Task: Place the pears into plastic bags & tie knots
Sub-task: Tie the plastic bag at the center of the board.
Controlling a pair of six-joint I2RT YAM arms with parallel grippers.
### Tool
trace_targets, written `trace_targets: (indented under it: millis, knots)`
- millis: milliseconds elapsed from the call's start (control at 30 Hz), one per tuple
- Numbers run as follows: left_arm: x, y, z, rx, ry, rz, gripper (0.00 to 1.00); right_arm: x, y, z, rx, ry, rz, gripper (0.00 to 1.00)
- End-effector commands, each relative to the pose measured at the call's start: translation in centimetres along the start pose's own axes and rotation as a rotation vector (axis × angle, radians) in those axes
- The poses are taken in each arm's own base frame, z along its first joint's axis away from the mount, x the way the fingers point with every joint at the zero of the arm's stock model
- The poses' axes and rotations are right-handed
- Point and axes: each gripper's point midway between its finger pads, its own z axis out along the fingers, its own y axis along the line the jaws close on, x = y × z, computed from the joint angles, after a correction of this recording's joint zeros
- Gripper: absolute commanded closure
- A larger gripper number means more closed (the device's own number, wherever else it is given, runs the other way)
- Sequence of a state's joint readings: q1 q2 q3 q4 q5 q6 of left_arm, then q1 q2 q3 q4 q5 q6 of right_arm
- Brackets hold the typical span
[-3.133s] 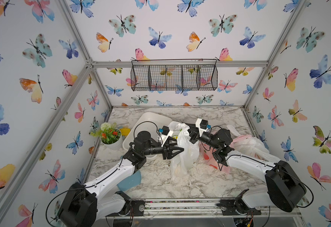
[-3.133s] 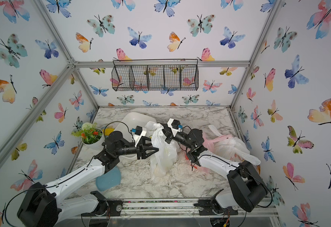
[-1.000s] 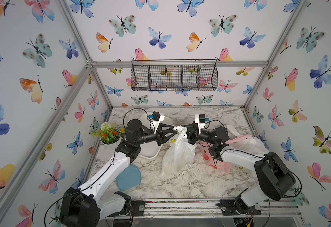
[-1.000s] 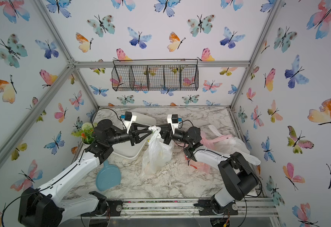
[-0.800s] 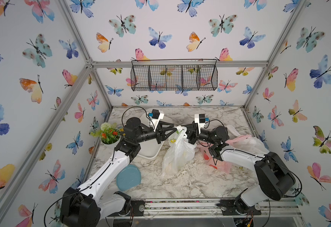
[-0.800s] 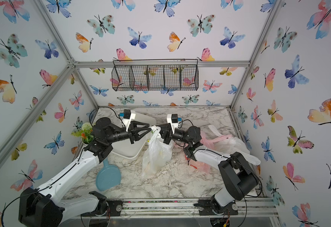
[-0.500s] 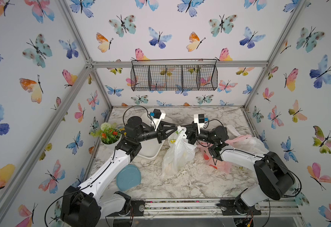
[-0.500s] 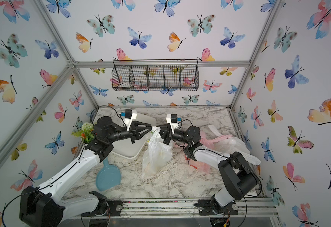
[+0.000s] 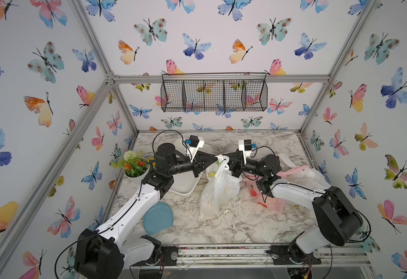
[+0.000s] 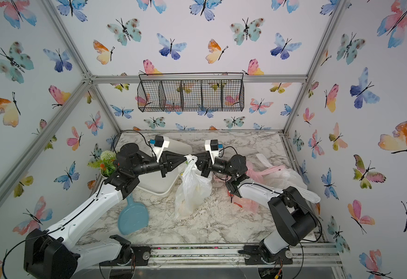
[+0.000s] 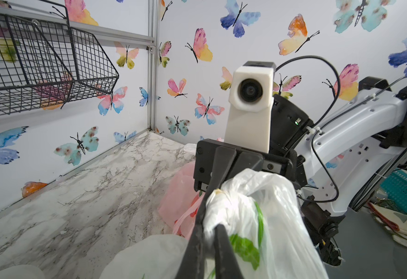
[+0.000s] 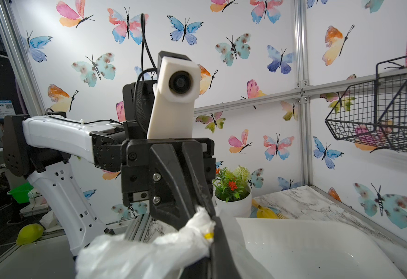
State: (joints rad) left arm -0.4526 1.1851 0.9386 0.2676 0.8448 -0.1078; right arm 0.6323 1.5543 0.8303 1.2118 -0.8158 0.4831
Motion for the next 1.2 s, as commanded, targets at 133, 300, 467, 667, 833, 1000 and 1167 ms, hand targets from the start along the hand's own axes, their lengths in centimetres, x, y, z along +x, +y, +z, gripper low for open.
trace_targets:
  millis: [133, 300, 467, 667, 833, 1000, 1167]
  knots:
    - [-1.7, 0.0, -0.7, -0.022, -0.027, 0.037, 1.00, -0.3, -0.6, -0.4, 0.085, 0.035, 0.023, 0.75]
    - [-1.6, 1.1, -0.8, -0.067, -0.018, 0.001, 1.00, 1.5, -3.1, -3.9, 0.408, 0.219, 0.067, 0.68]
    - [-1.5, 2.8, -0.6, -0.135, 0.002, -0.076, 1.00, 2.3, -1.6, -7.2, 0.545, 0.468, 0.171, 0.73]
    - [-1.2, 3.5, -0.1, -0.131, 0.010, -0.155, 1.00, 1.1, 0.8, -7.2, 0.519, 0.586, 0.320, 0.59]
    - [-1.1, 3.4, 0.0, -0.119, 0.008, -0.153, 1.00, 0.0, 0.5, -4.9, 0.463, 0.551, 0.383, 0.56]
    - [-0.7, 3.2, 0.0, -0.114, 0.016, -0.151, 1.00, -0.1, -0.1, -3.1, 0.413, 0.530, 0.410, 0.56]
    - [-0.3, 3.2, -0.1, -0.113, 0.022, -0.146, 1.00, -0.5, 0.5, -1.8, 0.353, 0.493, 0.456, 0.56]
